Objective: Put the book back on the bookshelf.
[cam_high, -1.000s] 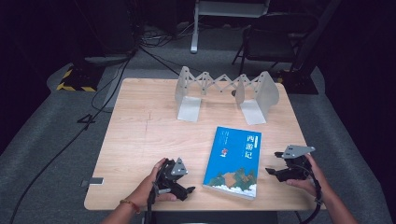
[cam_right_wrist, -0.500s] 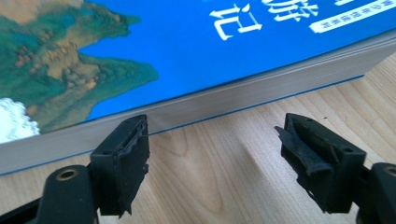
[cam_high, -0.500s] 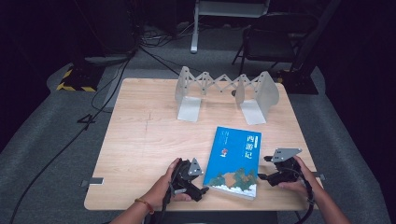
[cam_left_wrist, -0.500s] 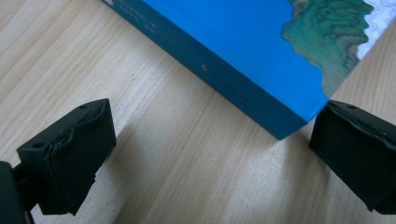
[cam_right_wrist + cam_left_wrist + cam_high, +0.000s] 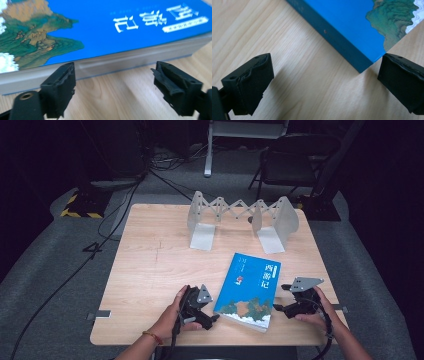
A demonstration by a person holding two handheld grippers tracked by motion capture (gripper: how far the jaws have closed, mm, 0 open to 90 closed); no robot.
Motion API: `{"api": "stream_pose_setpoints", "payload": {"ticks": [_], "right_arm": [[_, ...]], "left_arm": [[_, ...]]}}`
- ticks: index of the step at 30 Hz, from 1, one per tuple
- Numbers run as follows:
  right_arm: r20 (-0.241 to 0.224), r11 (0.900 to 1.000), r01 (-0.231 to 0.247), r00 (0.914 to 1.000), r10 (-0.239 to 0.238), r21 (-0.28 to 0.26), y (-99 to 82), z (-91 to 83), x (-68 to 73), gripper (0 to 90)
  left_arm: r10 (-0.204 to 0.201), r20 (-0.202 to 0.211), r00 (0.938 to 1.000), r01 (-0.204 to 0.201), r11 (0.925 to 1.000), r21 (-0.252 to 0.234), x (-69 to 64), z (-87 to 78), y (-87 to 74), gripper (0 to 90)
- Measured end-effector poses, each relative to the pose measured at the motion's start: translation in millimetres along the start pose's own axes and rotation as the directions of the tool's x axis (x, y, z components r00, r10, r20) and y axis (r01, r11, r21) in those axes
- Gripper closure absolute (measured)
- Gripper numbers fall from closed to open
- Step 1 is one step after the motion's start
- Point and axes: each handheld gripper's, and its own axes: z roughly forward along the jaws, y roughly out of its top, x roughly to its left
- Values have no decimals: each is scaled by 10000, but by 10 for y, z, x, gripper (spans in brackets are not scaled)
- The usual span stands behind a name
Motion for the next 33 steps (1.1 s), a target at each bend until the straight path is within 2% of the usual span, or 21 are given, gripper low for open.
{"api": "stream_pose_setpoints", "payload": {"ticks": [3, 9, 18, 28, 33], "right_arm": [[-48, 9997, -144, 9999, 143, -207, 45, -7, 7, 173], [-80, 9992, 95, 9999, -92, 392, -18, 57, 41, 231], [-219, 9966, 316, 9993, -300, 756, -31, 107, 63, 239], [-201, 9985, 272, 9995, -263, 469, -1, 58, 57, 227], [-368, 9988, 198, 9992, -182, 445, 4, 53, 44, 246]], "left_arm": [[-34, -18, 10000, 34, 10000, -37, 19, -4, -7, 6], [-48, -60, 10000, 48, 10000, -49, 22, -7, -13, 7], [-81, -56, 10000, 81, 10000, -19, 22, -11, -15, 7], [-88, -65, 9999, 88, 10000, -37, 21, -10, -16, 7], [-92, -69, 9999, 92, 10000, -37, 20, -10, -16, 7]]}}
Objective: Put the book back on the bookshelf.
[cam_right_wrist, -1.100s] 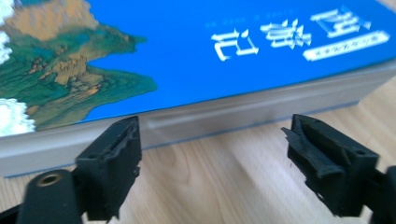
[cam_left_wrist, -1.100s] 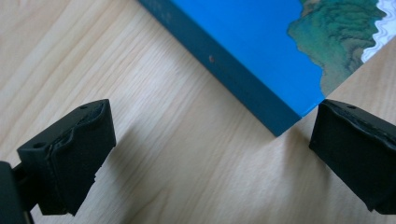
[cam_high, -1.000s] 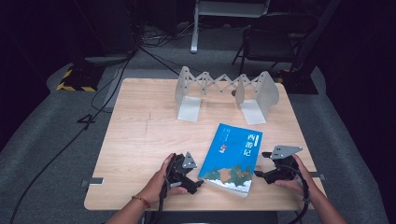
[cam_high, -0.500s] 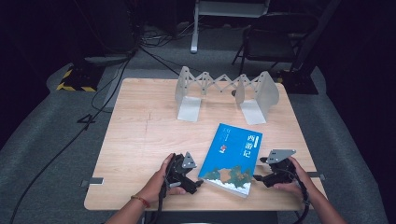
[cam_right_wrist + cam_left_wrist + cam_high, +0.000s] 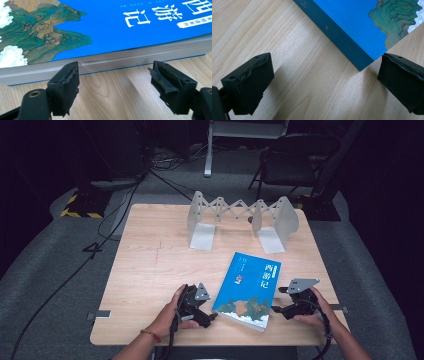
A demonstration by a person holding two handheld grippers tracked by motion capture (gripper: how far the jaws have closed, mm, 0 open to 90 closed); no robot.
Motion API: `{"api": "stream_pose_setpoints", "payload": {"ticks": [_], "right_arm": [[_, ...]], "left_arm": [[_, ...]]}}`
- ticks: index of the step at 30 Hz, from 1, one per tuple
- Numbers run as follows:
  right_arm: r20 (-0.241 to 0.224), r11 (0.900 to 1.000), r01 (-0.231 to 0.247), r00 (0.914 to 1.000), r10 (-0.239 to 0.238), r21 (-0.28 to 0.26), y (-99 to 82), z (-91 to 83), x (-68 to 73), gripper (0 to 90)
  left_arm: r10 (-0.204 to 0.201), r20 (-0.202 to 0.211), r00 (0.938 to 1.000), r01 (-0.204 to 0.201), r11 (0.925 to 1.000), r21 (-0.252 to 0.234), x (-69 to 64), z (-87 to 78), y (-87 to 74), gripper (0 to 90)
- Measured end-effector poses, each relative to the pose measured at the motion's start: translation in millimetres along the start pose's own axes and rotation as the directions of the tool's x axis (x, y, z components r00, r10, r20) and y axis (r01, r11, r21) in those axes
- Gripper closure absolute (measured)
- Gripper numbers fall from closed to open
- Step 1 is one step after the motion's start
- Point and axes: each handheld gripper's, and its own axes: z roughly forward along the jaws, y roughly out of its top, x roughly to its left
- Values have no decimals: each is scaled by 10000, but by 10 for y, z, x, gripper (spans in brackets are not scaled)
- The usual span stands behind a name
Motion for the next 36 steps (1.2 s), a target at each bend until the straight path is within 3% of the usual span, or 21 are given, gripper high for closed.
{"api": "stream_pose_setpoints", "payload": {"ticks": [7, 13, 18, 19, 21, 23, 29, 31, 33, 36], "right_arm": [[-27, 9996, -6, 10000, 6, -274, -5, -27, 12, 277], [-56, 9961, -347, 9994, 343, -813, 49, -104, 7, 272], [109, 9942, -555, 9983, 568, -916, 89, -129, 22, 255], [137, 9935, -627, 9978, 642, -955, 94, -132, 21, 249], [203, 9936, -629, 9977, 651, -941, 111, -140, 27, 247], [234, 9928, -674, 9973, 700, -986, 123, -145, 31, 246], [371, 9921, -744, 9962, 785, -1006, 163, -160, 43, 240], [478, 9924, -784, 9954, 832, -945, 183, -162, 51, 229], [576, 9917, -804, 9946, 865, -1002, 210, -178, 66, 229], [669, 9907, -814, 9938, 891, -1092, 260, -196, 68, 229]], "left_arm": [[-74, -78, 9999, 74, 10000, -1, -8, -4, -3, 6], [-3, -107, 9999, 3, 10000, 8, -8, -11, -7, 9], [37, -39, 10000, -37, 10000, -16, -34, -39, -8, 87], [87, 56, 9999, -87, 10000, 5, -52, -57, -2, 87], [259, 216, 9994, -259, 9997, 14, -85, -85, 15, 193], [465, 265, 9986, -462, 9988, -134, -128, -108, 37, 155], [1088, 540, 9926, -1075, 9939, -254, -319, -166, 176, 169], [1447, 619, 9875, -1438, 9894, -184, -405, -157, 224, 173], [1601, 519, 9857, -1596, 9871, -132, -476, -136, 289, 149], [1759, 549, 9829, -1754, 9844, -148, -553, -80, 424, 188]]}}
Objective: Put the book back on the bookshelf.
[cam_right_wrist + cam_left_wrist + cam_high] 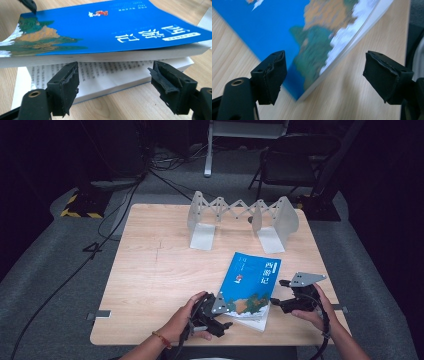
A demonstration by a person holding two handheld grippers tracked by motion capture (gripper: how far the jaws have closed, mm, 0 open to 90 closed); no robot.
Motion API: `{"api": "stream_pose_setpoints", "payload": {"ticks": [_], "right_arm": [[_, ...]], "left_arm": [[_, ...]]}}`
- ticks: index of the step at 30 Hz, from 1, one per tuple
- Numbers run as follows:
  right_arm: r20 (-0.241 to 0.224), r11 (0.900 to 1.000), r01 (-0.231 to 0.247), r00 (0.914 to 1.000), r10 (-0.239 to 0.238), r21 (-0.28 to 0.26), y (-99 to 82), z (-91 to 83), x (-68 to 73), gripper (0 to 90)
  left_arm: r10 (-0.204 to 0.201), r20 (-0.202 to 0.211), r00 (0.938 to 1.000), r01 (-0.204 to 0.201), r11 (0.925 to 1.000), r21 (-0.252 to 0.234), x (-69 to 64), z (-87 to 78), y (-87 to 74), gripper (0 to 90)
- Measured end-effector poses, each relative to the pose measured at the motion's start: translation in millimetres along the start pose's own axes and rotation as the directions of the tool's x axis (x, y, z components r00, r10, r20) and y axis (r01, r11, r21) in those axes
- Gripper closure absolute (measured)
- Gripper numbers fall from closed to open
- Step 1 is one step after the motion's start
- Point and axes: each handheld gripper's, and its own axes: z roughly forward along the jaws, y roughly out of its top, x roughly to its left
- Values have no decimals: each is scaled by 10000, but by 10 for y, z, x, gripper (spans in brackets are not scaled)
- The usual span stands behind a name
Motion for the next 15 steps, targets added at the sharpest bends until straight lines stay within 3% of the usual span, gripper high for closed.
{"api": "stream_pose_setpoints", "payload": {"ticks": [7, 13, 15], "right_arm": [[101, 9997, -157, 9998, 159, -190, 121, -10, 9, 229], [212, 9996, -190, 9996, 194, -185, 168, 3, 19, 226], [239, 9996, -197, 9995, 201, -205, 186, 11, 20, 224]], "left_arm": [[318, 151, 9994, -314, 9992, -259, -79, 93, 180, 199], [119, 51, 9999, -115, 9980, -626, -128, 217, 300, 209], [45, -180, 9998, -58, 9974, -718, -159, 264, 350, 234]]}}
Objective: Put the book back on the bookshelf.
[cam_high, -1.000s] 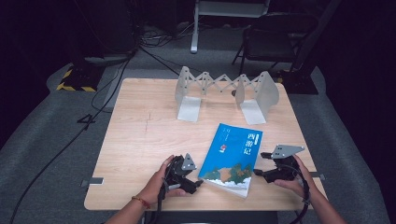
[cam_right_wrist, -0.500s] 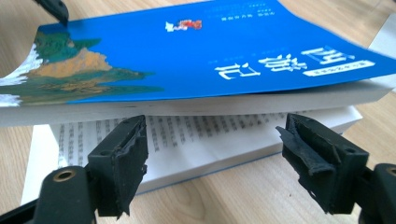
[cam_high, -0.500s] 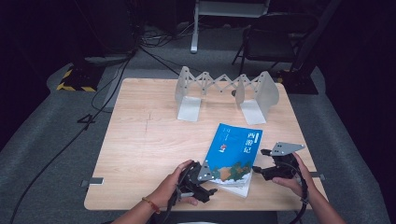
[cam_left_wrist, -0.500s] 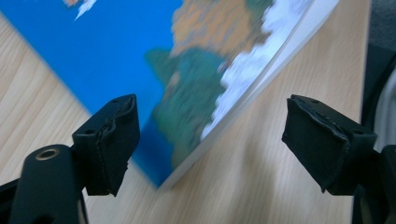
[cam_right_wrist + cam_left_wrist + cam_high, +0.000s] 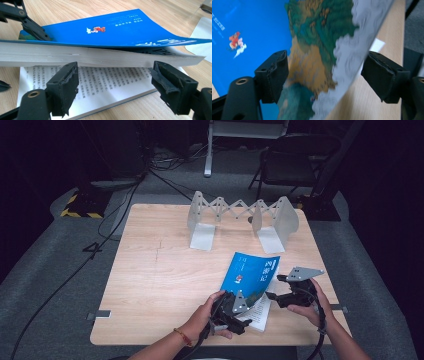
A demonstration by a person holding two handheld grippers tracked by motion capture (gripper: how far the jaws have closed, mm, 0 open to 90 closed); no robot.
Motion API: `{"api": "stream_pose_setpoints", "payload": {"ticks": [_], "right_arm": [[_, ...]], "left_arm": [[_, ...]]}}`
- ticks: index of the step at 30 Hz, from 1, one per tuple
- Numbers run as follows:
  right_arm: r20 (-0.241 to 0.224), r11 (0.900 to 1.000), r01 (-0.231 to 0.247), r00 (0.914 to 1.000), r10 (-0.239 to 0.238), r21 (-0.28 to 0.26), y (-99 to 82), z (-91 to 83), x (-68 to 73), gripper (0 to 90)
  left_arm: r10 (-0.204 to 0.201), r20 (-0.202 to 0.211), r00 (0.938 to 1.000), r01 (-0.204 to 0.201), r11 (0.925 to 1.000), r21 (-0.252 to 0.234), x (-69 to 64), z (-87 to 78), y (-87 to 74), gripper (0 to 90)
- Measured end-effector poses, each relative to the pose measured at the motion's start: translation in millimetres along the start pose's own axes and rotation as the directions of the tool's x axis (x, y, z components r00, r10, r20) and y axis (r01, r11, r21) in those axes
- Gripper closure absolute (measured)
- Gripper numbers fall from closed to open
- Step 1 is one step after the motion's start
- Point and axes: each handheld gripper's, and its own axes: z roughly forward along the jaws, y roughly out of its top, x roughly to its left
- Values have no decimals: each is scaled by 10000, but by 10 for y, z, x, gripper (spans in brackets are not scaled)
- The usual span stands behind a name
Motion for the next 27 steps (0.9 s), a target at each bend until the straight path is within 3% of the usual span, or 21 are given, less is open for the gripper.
{"api": "stream_pose_setpoints", "payload": {"ticks": [7, 12, 15, 19, 25, 27], "right_arm": [[0, 10000, 35, 10000, -35, -37, 9, 14, 3, 215], [61, 10000, 39, 10000, -39, -44, 0, 25, 8, 212], [86, 10000, -55, 9999, 55, -78, -14, 29, -8, 214], [60, 9997, -180, 9998, 181, -184, -25, 13, -26, 222], [-364, 9995, 69, 9993, -79, -296, -84, 7, 6, 267], [-517, 9994, 99, 9986, -116, -341, -95, -7, 13, 282]], "left_arm": [[-427, -566, 9975, 400, 9980, -488, -19, 92, 92, 347], [-762, -625, 9951, 716, 9948, -725, 22, 108, 69, 444], [-413, -671, 9969, 345, 9944, -997, 24, 41, 65, 603], [-201, -796, 9966, 95, 9913, -1310, 61, -38, 59, 736], [74, -610, 9981, -138, 9942, -1066, 161, -163, 7, 782], [-26, -520, 9986, -31, 9941, -1087, 184, -196, -15, 781]]}}
